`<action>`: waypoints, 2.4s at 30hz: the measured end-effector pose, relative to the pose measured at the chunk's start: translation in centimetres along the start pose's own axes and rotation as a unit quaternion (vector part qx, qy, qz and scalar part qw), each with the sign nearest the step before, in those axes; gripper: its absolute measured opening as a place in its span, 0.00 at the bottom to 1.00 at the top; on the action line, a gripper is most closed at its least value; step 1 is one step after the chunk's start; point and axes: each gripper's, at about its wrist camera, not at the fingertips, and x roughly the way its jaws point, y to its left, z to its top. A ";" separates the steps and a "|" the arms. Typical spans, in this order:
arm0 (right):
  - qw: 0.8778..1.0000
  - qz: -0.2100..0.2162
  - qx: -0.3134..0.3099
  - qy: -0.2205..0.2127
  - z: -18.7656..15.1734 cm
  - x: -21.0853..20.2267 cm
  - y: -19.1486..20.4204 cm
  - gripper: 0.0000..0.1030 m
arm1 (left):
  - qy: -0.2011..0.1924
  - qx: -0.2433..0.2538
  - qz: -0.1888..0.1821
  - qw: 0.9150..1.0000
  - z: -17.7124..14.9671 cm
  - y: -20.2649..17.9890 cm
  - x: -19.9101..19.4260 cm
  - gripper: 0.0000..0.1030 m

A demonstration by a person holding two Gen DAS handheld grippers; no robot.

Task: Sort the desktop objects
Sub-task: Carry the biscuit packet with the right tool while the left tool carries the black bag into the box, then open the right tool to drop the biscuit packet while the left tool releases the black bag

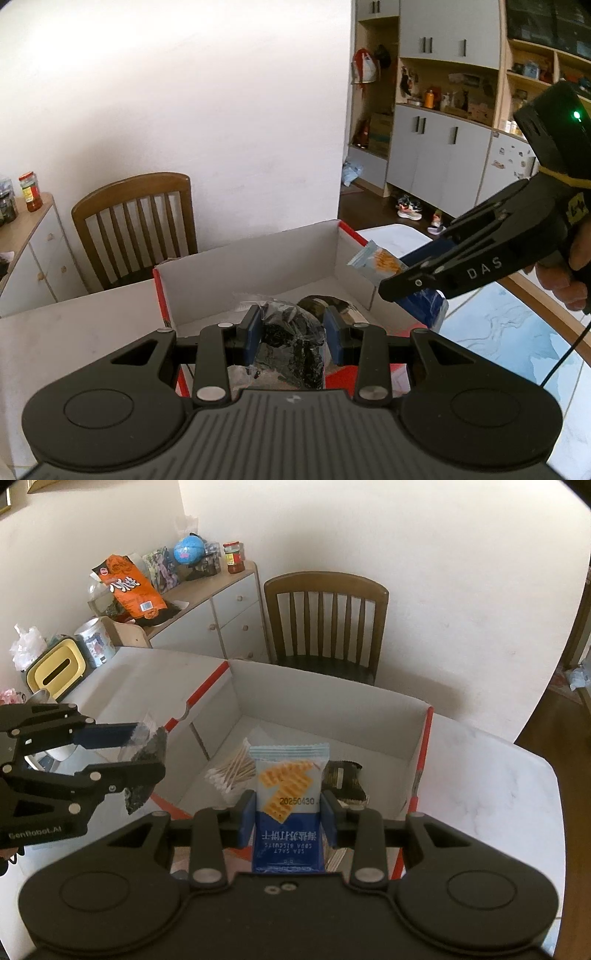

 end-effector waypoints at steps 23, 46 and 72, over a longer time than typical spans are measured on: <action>1.000 -0.007 0.020 0.021 1.5 5.3 -2.1 0.34 | 0.032 -0.008 0.014 0.999 0.7 2.7 5.6 0.34; 0.997 -0.025 0.035 0.061 0.2 9.4 -3.6 0.34 | 0.090 0.010 -0.002 0.996 -0.1 2.7 11.9 0.34; 0.997 -0.012 0.021 0.067 -0.5 9.4 -3.1 0.41 | 0.109 -0.004 -0.003 0.994 -0.6 2.6 13.1 0.67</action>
